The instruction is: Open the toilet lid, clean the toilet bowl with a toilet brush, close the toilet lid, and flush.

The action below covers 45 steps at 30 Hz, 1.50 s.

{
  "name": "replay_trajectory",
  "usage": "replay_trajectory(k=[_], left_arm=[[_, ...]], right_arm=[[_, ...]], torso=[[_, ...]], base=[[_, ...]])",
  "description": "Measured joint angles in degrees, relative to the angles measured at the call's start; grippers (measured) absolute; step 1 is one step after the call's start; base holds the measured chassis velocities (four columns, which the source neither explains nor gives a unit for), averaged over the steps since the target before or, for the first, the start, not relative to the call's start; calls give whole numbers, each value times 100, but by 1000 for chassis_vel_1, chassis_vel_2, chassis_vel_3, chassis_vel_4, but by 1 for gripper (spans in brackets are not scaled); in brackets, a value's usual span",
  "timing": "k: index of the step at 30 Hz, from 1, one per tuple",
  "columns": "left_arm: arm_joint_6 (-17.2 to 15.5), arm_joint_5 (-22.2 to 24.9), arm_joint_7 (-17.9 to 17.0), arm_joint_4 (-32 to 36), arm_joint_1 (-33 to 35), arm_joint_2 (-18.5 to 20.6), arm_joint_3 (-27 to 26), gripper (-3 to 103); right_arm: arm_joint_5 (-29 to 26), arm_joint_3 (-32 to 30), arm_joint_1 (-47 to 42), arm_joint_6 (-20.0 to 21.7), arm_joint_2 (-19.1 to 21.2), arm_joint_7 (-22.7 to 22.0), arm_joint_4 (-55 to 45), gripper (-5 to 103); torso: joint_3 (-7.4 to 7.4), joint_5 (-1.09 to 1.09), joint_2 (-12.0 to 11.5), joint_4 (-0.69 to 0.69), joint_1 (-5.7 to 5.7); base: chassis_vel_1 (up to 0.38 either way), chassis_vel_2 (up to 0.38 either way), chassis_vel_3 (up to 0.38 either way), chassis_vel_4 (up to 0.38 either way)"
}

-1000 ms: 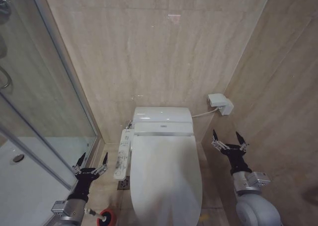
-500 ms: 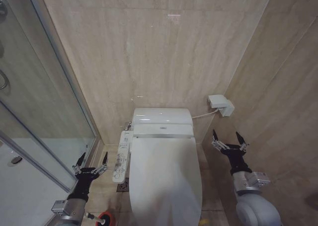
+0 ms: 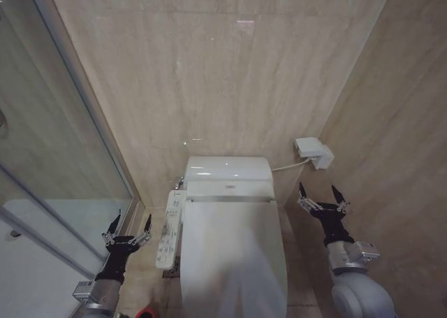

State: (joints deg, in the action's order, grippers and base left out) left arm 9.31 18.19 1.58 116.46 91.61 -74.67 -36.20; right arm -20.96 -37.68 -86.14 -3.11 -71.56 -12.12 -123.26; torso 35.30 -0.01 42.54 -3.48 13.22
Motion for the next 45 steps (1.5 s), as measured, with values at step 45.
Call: replay_trajectory(k=[45], left_arm=[[-812,759,-157,-546,-1365,836,70,62]], right_arm=[[0,0,-2,0,0,0,0,100]], torso=[[-1,0,0,0,-5]], base=[[2,-1,-1,-1]])
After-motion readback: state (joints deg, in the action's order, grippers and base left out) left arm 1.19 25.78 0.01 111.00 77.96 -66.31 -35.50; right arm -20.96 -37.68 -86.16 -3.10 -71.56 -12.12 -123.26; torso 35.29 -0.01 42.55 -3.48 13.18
